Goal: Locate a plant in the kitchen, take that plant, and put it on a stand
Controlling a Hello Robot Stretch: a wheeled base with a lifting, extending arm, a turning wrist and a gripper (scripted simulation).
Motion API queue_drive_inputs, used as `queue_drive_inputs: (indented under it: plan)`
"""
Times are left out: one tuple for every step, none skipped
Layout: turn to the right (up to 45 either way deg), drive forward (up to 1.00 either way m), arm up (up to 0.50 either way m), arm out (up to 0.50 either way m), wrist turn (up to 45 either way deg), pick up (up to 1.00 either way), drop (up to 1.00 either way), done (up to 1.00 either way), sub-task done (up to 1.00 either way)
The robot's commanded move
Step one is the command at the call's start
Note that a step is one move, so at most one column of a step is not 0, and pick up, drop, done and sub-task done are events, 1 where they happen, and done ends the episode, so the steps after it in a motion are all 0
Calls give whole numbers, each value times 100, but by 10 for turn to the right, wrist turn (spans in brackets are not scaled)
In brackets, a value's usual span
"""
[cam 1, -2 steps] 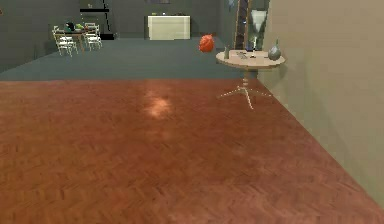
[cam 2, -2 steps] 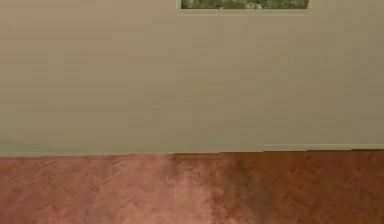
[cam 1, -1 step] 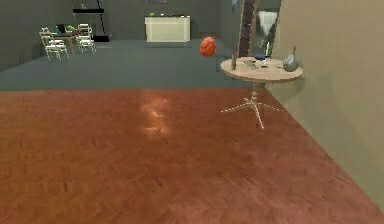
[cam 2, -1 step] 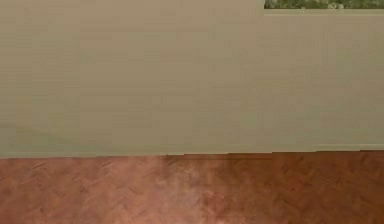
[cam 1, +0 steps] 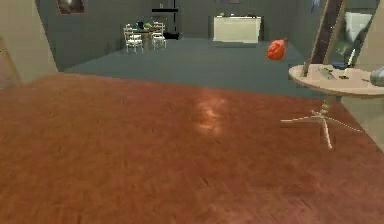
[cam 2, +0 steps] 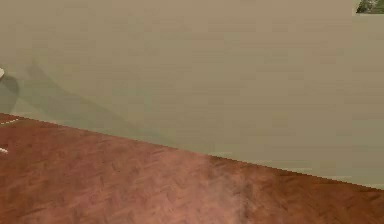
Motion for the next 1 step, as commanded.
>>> queue_drive_inputs:
  plan:
    - [0, 100, 0, 0, 0, 0, 0, 0, 0]
